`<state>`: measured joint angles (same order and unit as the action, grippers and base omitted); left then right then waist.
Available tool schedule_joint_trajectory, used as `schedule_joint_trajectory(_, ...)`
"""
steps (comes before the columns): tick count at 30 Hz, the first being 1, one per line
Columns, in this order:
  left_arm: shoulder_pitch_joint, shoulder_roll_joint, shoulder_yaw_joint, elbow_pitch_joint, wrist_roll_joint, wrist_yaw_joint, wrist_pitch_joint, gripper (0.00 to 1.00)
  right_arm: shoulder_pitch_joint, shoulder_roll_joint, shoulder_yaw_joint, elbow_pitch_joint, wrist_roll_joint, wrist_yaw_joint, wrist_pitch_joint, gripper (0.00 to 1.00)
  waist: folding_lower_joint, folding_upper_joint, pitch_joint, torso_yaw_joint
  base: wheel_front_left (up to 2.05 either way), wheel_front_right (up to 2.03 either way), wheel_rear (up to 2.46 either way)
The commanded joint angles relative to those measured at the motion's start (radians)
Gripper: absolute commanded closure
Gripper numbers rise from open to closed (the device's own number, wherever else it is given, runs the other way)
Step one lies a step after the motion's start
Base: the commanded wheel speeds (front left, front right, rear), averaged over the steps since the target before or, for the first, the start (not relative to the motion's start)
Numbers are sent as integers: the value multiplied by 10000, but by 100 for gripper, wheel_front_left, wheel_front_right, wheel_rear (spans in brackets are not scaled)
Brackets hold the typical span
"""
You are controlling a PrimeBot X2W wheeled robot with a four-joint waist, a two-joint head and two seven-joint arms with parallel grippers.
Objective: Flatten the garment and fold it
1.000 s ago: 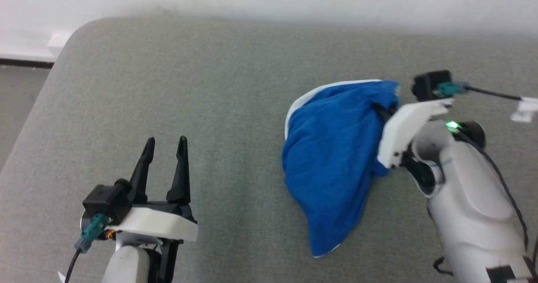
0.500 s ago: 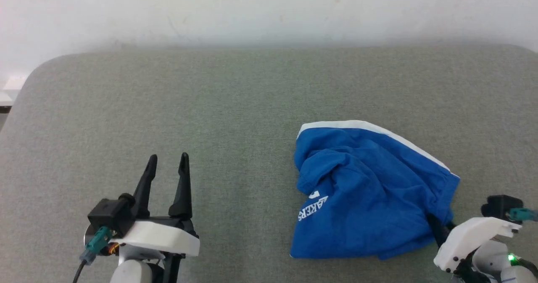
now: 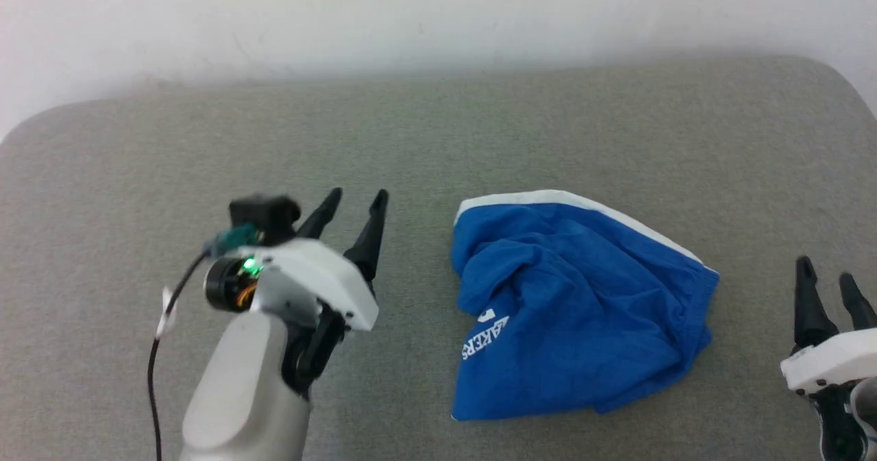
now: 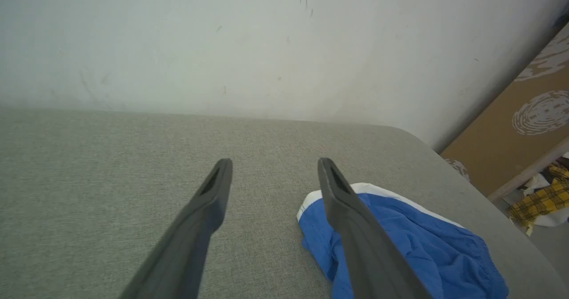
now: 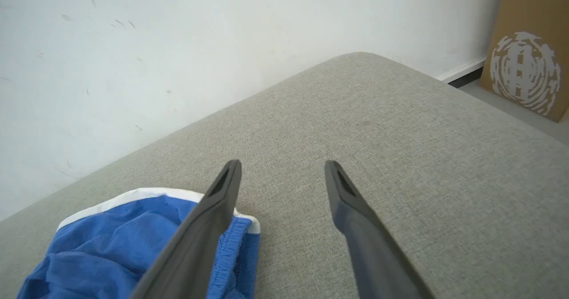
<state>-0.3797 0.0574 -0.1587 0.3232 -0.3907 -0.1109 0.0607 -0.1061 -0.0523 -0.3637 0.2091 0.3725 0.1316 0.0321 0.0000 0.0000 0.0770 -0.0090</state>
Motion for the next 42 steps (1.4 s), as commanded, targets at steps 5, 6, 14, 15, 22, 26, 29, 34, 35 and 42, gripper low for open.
schedule_joint_trajectory(5, -1292, -33, -479, 1200, -566, 356, 2866, 0, -276, 20, 404, -437, 122, -9, 119, 0, 0, 0, 527, -795, 0, 0, 0)
schedule_joint_trajectory(6, -1495, -38, -665, 1426, -626, 368, 3530, 0, -300, 20, 492, -512, 120, -9, 97, 0, 0, 0, 640, -939, 0, 0, 0)
schedule_joint_trajectory(14, -2056, -52, -1497, 2127, -716, 558, 5770, 0, -252, 20, 713, -487, 350, -9, -124, 0, 0, 0, 1247, -1520, 0, 0, 0)
schedule_joint_trajectory(15, -2058, -50, -1540, 2187, -675, 608, 5793, 0, -257, 20, 740, -470, 376, -9, -160, 0, 0, 0, 1305, -1552, 0, 0, 0)
schedule_joint_trajectory(22, -1842, -55, -1750, 2435, -932, 465, 5942, 100, -372, 20, 771, -269, 375, -9, -384, 0, 0, 0, 1446, -1502, 0, 0, 0)
schedule_joint_trajectory(26, -1808, -61, -1582, 2333, -1299, 383, 5377, 100, -400, 20, 840, -158, 345, -9, -443, 0, 0, 0, 1317, -1240, 0, 0, 0)
schedule_joint_trajectory(29, -1887, -64, -1235, 1989, -1674, 388, 4795, 100, -378, 20, 855, -78, 283, -9, -425, 0, 0, 0, 1116, -973, 0, 0, 0)
schedule_joint_trajectory(34, -1820, 119, -468, 939, -2083, 566, 3929, 100, -284, 20, 910, 16, 204, -9, -327, 0, 0, 0, 694, -366, 0, 0, 0)
schedule_joint_trajectory(35, -1706, 187, -293, 673, -2153, 647, 3797, 100, -269, 20, 945, 41, 196, -9, -307, 0, 0, 0, 599, -238, 0, 0, 0)
schedule_joint_trajectory(42, 173, 884, 227, -1407, -2085, 1321, 3831, 100, -179, 20, 1151, 54, 135, -9, -127, 0, 0, 0, 169, 754, 0, 0, 0)
